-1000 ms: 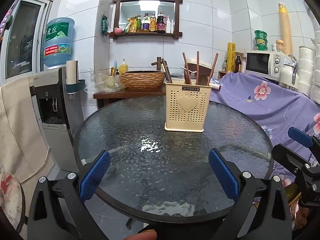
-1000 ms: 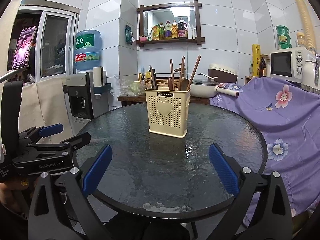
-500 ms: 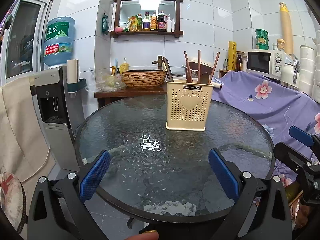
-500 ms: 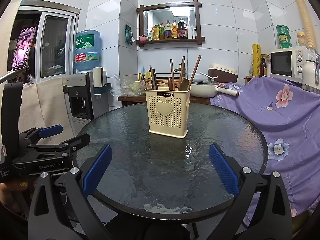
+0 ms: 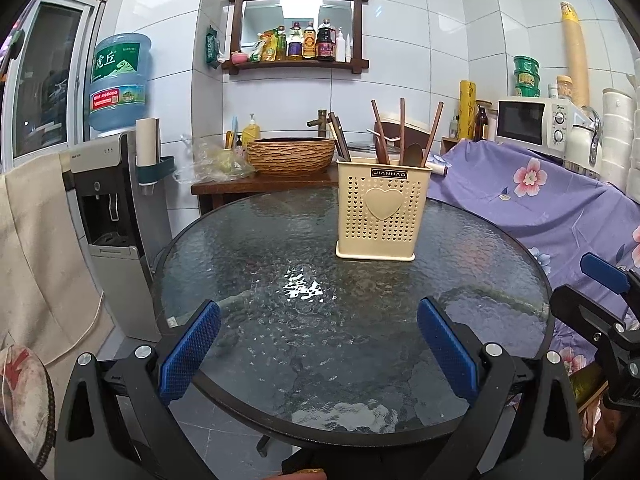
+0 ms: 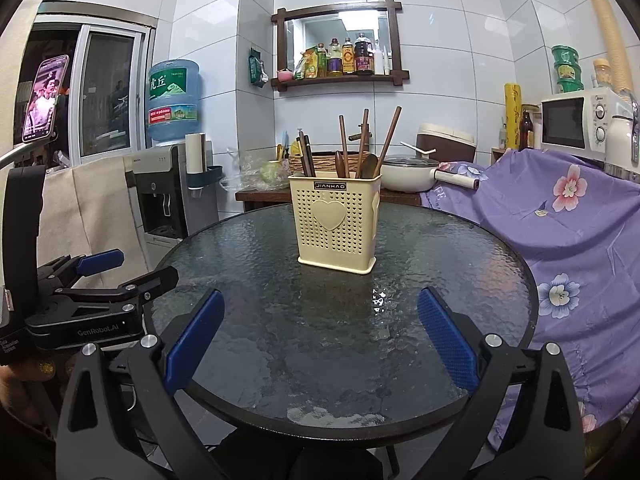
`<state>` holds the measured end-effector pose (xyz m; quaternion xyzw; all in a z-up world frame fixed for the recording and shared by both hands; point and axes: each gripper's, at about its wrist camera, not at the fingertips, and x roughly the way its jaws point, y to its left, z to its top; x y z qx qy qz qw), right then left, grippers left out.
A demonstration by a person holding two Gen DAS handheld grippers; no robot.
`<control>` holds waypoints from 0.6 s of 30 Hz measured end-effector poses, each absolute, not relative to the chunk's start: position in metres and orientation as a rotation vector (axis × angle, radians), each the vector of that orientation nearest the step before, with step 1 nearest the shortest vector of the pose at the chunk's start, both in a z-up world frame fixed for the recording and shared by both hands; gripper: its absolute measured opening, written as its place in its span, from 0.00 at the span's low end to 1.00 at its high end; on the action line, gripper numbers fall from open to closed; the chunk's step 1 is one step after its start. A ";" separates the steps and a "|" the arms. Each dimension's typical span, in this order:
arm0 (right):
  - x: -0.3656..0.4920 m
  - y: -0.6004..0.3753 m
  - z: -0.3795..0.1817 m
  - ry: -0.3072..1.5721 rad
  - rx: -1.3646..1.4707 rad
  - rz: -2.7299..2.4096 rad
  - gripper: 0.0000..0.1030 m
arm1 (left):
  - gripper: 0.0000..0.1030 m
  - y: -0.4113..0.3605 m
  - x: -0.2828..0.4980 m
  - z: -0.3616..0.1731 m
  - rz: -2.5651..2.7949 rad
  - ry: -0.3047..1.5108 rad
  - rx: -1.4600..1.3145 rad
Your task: Organize utensils
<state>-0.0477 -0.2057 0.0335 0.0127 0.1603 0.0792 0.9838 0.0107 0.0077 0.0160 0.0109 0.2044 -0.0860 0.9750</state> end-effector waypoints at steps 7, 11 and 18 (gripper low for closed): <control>-0.047 -0.206 0.033 0.324 0.027 0.160 0.93 | 0.94 0.006 0.011 0.016 -0.171 0.410 0.032; -0.046 -0.206 0.033 0.327 0.030 0.160 0.93 | 0.94 0.005 0.012 0.015 -0.171 0.418 0.033; -0.045 -0.206 0.032 0.330 0.029 0.157 0.93 | 0.94 0.003 0.013 0.014 -0.177 0.430 0.038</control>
